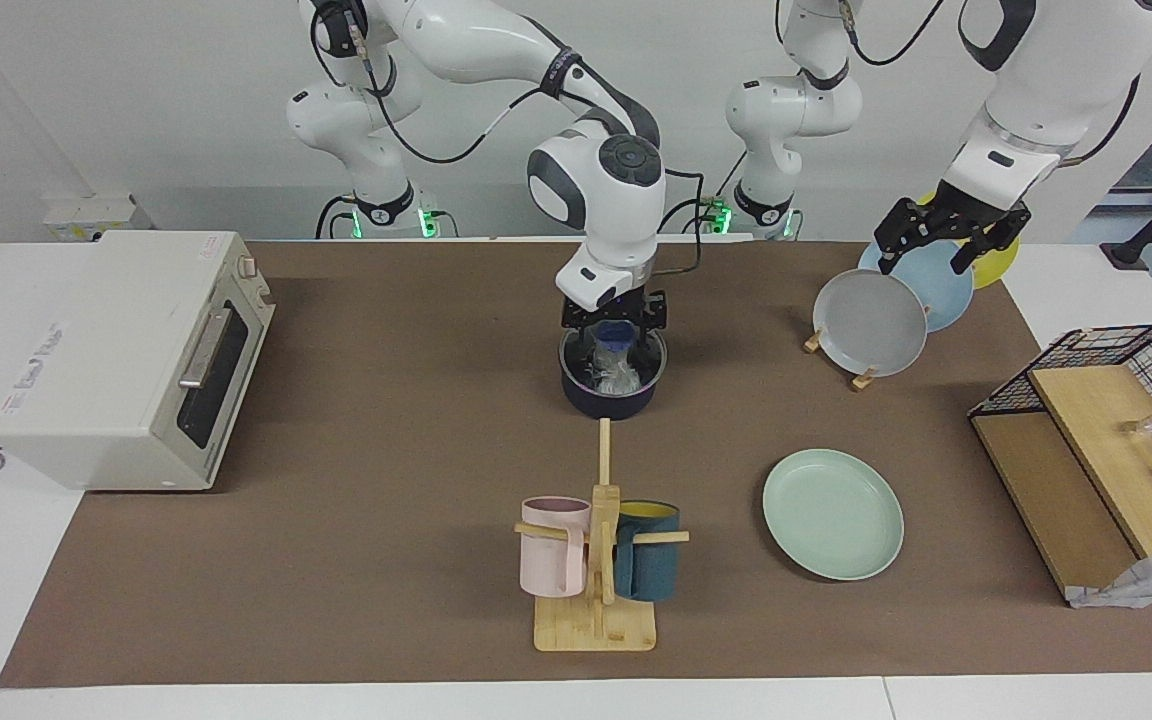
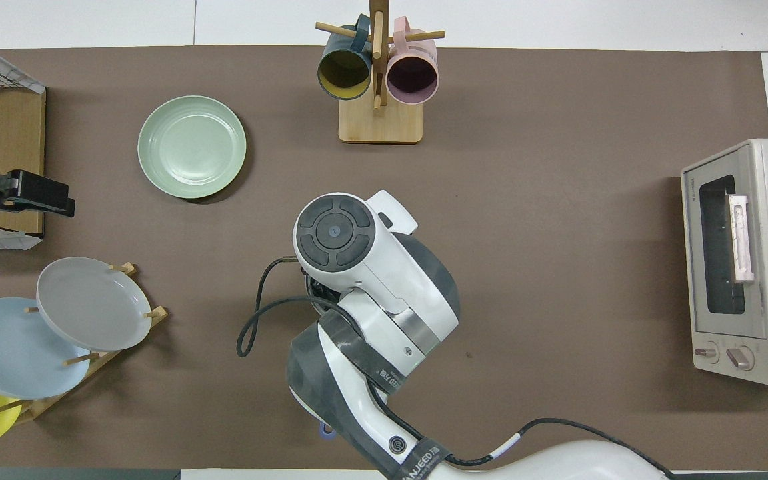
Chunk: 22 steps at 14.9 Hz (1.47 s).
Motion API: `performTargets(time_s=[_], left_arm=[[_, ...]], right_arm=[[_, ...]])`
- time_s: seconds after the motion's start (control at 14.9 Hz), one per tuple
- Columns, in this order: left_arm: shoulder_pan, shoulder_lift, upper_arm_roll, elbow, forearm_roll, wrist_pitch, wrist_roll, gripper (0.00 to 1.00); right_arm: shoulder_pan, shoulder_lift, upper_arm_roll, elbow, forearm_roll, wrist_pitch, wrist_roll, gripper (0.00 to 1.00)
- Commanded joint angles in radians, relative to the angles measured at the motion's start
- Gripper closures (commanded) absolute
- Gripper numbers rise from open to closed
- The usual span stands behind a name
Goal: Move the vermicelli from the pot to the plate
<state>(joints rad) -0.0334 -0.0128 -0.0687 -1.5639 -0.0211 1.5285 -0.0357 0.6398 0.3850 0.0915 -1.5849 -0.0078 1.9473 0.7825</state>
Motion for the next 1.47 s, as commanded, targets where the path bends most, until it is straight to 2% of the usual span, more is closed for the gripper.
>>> performTargets(time_s=[0.0, 0.13, 0.67, 0.94, 1.41], left_arm=[[0.003, -0.019, -0.002, -0.025, 0.024, 0.021, 0.002, 0.00], [0.004, -0.018, -0.002, -0.024, 0.024, 0.022, 0.003, 0.00], [0.004, -0.016, -0.002, -0.022, 0.024, 0.025, 0.002, 0.00], [0.004, -0.016, -0.002, -0.024, 0.023, 0.027, 0.002, 0.00], [0.001, -0.016, -0.002, -0.024, 0.023, 0.033, 0.002, 0.00]], right_arm=[[0.008, -0.032, -0.001, -0.049, -0.014, 0.024, 0.004, 0.01], [0.008, -0.035, 0.001, -0.059, -0.014, 0.032, 0.003, 0.03], [0.006, -0.040, 0.001, -0.076, -0.014, 0.045, -0.011, 0.04], [0.006, -0.041, 0.001, -0.076, -0.014, 0.045, -0.011, 0.10], [0.008, -0.043, 0.001, -0.073, -0.015, 0.042, -0.011, 0.36]])
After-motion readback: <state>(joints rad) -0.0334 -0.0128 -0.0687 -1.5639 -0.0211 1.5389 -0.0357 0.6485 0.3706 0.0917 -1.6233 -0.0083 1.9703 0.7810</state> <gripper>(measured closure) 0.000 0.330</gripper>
